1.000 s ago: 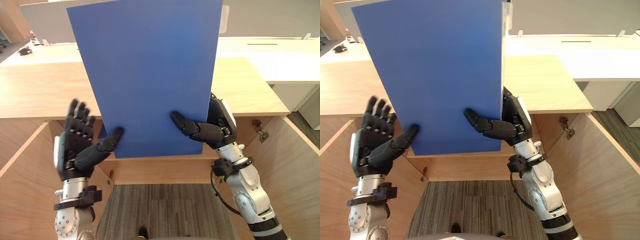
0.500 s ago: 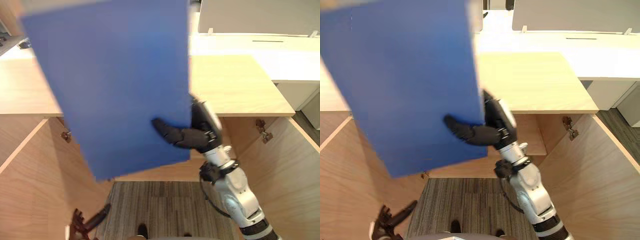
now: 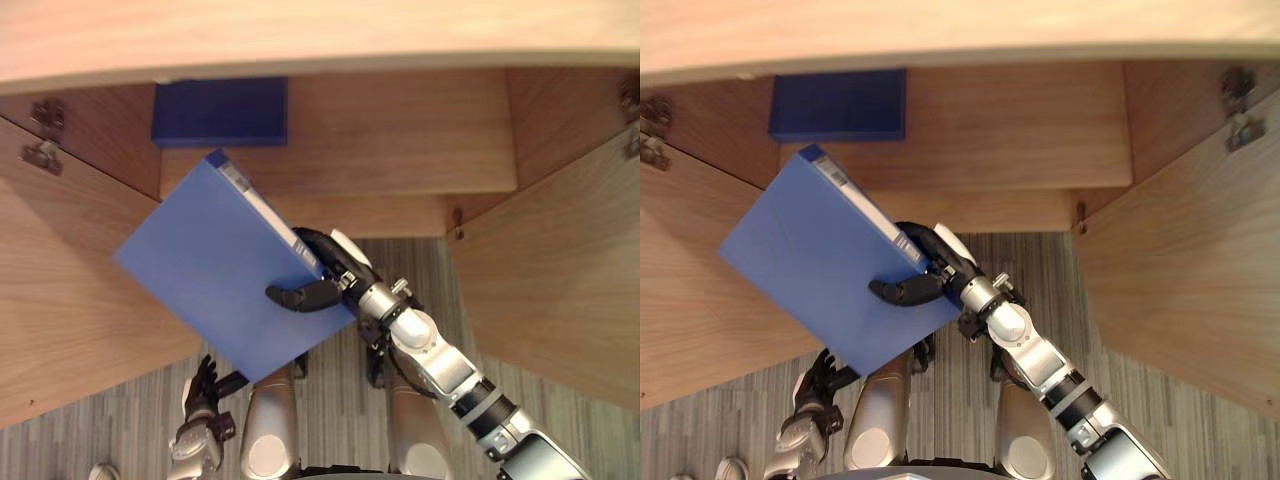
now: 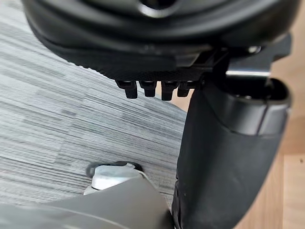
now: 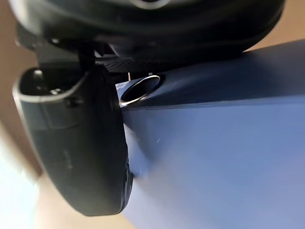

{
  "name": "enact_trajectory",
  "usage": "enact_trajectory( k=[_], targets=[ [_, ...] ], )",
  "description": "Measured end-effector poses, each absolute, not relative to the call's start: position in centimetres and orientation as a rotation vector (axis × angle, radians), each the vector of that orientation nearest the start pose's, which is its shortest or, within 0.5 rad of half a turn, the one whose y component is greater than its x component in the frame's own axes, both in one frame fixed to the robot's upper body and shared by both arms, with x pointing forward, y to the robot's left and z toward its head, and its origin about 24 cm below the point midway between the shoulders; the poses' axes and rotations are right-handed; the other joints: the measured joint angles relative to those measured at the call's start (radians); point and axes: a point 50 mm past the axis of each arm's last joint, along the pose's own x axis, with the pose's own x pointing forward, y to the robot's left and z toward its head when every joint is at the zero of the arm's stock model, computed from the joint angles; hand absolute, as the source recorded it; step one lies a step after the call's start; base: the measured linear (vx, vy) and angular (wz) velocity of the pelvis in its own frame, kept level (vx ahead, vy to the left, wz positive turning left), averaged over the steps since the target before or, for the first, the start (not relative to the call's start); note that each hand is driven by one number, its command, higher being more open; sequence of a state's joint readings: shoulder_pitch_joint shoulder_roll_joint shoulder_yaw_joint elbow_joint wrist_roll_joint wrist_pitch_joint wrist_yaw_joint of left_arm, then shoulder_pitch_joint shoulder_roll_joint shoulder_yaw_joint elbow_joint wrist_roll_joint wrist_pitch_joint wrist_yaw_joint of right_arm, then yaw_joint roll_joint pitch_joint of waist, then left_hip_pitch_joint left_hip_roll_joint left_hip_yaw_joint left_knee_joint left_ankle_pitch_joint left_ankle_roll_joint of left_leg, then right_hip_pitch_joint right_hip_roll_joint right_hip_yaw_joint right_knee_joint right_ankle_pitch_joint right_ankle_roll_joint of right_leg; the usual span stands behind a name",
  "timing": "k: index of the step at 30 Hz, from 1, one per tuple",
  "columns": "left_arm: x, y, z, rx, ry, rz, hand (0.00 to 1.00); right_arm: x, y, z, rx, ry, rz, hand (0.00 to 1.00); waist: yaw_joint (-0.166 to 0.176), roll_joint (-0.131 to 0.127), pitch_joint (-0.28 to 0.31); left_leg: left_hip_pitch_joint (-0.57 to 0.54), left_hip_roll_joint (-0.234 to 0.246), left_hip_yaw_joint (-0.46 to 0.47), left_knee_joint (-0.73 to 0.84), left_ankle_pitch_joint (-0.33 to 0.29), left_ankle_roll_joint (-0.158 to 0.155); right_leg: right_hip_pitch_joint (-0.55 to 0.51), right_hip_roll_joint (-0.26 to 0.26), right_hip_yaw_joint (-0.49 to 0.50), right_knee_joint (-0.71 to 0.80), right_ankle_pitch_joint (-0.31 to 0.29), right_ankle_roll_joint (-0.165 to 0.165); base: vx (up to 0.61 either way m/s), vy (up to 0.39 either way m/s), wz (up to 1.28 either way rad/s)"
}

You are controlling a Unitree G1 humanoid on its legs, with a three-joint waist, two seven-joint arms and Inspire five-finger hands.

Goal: Walk over to the cabinet, pick up the folder, carry it to the office cabinet, place the folder inside the office cabinet, then close the office cabinet door

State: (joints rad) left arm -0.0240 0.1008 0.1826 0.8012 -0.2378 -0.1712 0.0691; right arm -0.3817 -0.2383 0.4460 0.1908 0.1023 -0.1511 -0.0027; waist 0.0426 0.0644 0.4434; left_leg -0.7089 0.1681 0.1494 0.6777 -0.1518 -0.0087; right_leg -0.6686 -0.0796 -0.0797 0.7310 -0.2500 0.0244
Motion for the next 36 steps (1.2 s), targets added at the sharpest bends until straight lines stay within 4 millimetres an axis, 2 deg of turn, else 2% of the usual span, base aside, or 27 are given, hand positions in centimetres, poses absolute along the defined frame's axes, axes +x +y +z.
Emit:
enact_trajectory(
  k=[1, 2, 4, 6, 9, 12, 15, 19, 20, 27, 31, 36],
  targets=[
    [19.6, 21.8, -9.7, -0.164, 0.549, 0.366, 1.0, 30.2, -7.5, 9.8, -0.17, -0.274, 0.435, 0.0, 0.001, 0.0, 0.001, -0.044, 0.007, -0.002, 0.042, -0.016, -0.001, -0.04, -0.001, -0.001, 0.038, -0.015, 0.001, -0.08, 0.003, 0.01],
    [20.7, 21.9, -8.7, -0.177, 0.492, 0.364, 1.0, 31.2, -8.1, 11.5, -0.041, -0.308, 0.355, 0.0, 0.004, 0.0, 0.006, -0.111, 0.015, -0.012, 0.103, -0.03, 0.009, -0.102, -0.001, -0.002, 0.096, -0.031, 0.0, -0.08, 0.003, 0.0],
    [21.8, 21.9, -7.8, -0.189, 0.444, 0.361, 1.0, 32.3, -8.8, 13.8, 0.078, -0.363, 0.279, 0.0, 0.012, 0.001, 0.02, -0.165, 0.022, -0.016, 0.151, -0.045, 0.011, -0.156, -0.002, -0.001, 0.141, -0.043, 0.0, -0.07, 0.003, -0.06],
    [22.9, 21.7, -6.7, -0.204, 0.386, 0.373, 1.0, 33.7, -10.7, 17.6, 0.273, -0.459, 0.168, 0.0, 0.023, 0.008, 0.024, -0.247, 0.026, -0.023, 0.208, -0.057, 0.016, -0.236, -0.005, 0.004, 0.198, -0.057, 0.0, -0.09, 0.008, -0.02],
    [24.0, 21.6, -5.5, -0.225, 0.329, 0.393, 1.0, 34.7, -13.0, 21.7, 0.485, -0.571, 0.046, 0.0, 0.029, 0.008, 0.029, -0.317, 0.03, -0.033, 0.248, -0.06, 0.021, -0.3, -0.006, 0.002, 0.235, -0.061, 0.0, -0.06, 0.001, 0.01],
    [24.8, 20.9, -4.5, -0.255, 0.282, 0.387, 1.0, 36.0, -14.7, 24.3, 0.666, -0.614, -0.054, 0.0, 0.03, 0.008, 0.03, -0.351, 0.033, -0.034, 0.267, -0.061, 0.022, -0.333, -0.007, 0.003, 0.251, -0.061, 0.0, -0.06, -0.017, -0.03],
    [25.5, 20.3, -3.9, -0.286, 0.252, 0.384, 1.0, 36.9, -15.7, 25.6, 0.824, -0.596, -0.131, 0.0, 0.032, 0.008, 0.03, -0.369, 0.035, -0.038, 0.271, -0.061, 0.022, -0.348, -0.006, -0.001, 0.254, -0.06, 0.0, -0.02, -0.018, -0.01],
    [25.9, 19.9, -3.5, -0.293, 0.241, 0.396, 1.0, 37.9, -16.4, 26.0, 0.959, -0.536, -0.206, 0.0, 0.041, 0.008, 0.03, -0.38, 0.039, -0.04, 0.268, -0.061, 0.022, -0.358, -0.004, -0.005, 0.247, -0.06, -0.001, 0.0, -0.037, -0.01],
    [26.1, 19.8, -3.4, -0.291, 0.237, 0.397, 1.0, 38.2, -16.5, 26.3, 1.01, -0.522, -0.224, 1.0, 0.046, 0.008, 0.03, -0.385, 0.039, -0.041, 0.267, -0.061, 0.022, -0.362, -0.004, -0.006, 0.246, -0.06, -0.001, 0.02, -0.033, 0.0],
    [26.8, 19.0, -2.5, -0.313, 0.203, 0.387, 1.0, 38.5, -16.8, 28.7, 1.192, -0.533, -0.238, 1.0, 0.054, 0.008, 0.03, -0.387, 0.032, -0.047, 0.246, -0.054, 0.021, -0.357, -0.009, -0.019, 0.227, -0.06, -0.001, 0.0, -0.024, 0.04],
    [26.8, 18.7, -2.4, -0.322, 0.193, 0.386, 1.0, 38.5, -16.3, 29.0, 1.179, -0.531, -0.221, 1.0, 0.055, 0.009, 0.029, -0.385, 0.028, -0.054, 0.23, -0.046, 0.016, -0.352, -0.011, -0.03, 0.217, -0.059, -0.003, 0.0, -0.031, 0.07],
    [26.8, 18.5, -2.5, -0.344, 0.199, 0.39, 1.0, 38.7, -14.0, 29.4, 1.015, -0.526, -0.087, 1.0, 0.048, 0.01, 0.028, -0.364, 0.029, -0.051, 0.213, -0.044, 0.014, -0.334, -0.009, -0.03, 0.201, -0.057, -0.005, 0.0, 0.0, 0.0]
  ],
)
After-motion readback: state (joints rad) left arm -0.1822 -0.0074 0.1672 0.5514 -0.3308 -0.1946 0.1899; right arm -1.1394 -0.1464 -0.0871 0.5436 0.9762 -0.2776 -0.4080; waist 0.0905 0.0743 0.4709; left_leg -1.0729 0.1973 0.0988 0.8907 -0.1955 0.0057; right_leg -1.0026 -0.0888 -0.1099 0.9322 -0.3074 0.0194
